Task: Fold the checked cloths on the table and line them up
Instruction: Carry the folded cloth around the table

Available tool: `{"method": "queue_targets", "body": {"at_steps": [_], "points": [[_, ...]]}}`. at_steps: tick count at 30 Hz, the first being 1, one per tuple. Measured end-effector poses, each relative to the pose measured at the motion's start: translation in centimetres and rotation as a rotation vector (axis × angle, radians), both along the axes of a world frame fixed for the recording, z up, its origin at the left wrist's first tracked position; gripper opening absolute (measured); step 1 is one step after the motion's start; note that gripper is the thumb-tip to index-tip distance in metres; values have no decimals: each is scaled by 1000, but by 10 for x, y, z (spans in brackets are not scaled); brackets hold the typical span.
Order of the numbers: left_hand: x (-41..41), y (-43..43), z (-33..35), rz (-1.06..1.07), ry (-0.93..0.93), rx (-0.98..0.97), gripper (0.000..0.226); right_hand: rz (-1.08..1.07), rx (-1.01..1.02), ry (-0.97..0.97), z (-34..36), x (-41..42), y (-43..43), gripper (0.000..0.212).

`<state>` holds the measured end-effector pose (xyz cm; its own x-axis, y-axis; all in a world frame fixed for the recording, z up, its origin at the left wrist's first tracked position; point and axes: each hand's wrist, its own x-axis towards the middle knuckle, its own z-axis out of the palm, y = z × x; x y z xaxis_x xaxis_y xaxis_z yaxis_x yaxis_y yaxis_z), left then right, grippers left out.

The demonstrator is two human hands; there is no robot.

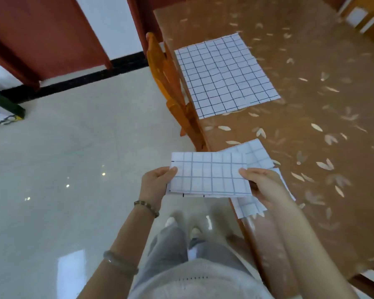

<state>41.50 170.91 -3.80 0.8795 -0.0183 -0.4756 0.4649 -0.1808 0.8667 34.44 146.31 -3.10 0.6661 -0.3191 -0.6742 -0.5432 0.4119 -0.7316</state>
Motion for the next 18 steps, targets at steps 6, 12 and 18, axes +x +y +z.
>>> {"method": "queue_targets", "body": {"at_steps": [6,12,18], "points": [[37,-49,-5,-224,43,40,7,-223,0,48,-8,-19,-25,25],[69,-99,-11,-483,99,4,11,-483,-55,88,-7,-37,-38,15],[101,-147,-21,-738,207,-47,9,-743,-88,134,-1,-51,-30,8]]}}
